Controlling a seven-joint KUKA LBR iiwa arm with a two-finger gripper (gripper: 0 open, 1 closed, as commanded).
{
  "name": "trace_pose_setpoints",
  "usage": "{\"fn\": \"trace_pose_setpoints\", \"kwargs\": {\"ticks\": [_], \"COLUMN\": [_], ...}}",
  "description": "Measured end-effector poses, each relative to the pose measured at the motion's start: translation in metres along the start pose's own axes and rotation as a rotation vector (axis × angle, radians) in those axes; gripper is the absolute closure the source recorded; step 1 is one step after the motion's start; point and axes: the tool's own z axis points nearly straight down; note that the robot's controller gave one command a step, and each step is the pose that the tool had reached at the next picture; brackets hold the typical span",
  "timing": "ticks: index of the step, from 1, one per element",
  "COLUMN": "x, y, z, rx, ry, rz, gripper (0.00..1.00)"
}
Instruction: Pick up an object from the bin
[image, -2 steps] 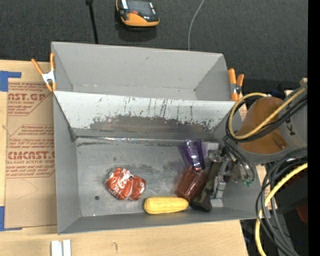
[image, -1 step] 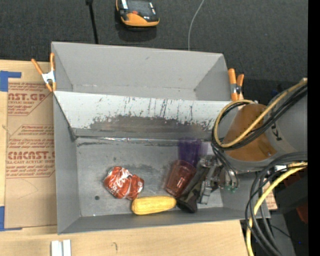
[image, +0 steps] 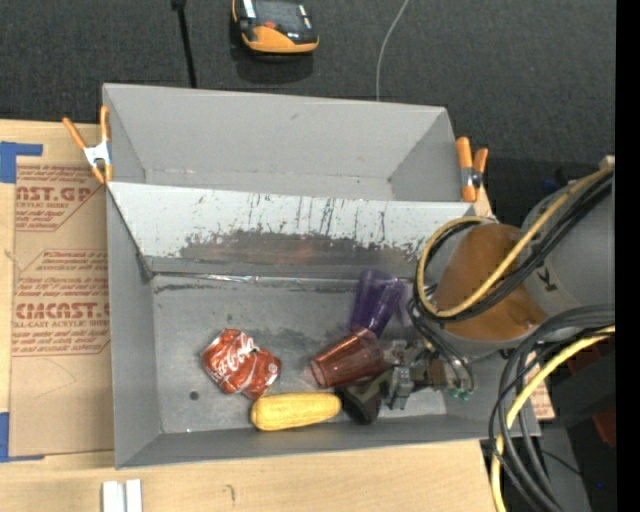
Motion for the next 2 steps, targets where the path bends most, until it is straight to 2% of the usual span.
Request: {"fn": "trace_pose_setpoints", "kwargs": {"ticks": [1, 2], "x": [0.0, -0.006], "y": [0.0, -0.014], "z": [0.0, -0.099], "rx": [0.0, -0.001], "ry": [0.0, 0.003], "rz": [0.0, -0.006], "gripper": [1.0, 0.0]}}
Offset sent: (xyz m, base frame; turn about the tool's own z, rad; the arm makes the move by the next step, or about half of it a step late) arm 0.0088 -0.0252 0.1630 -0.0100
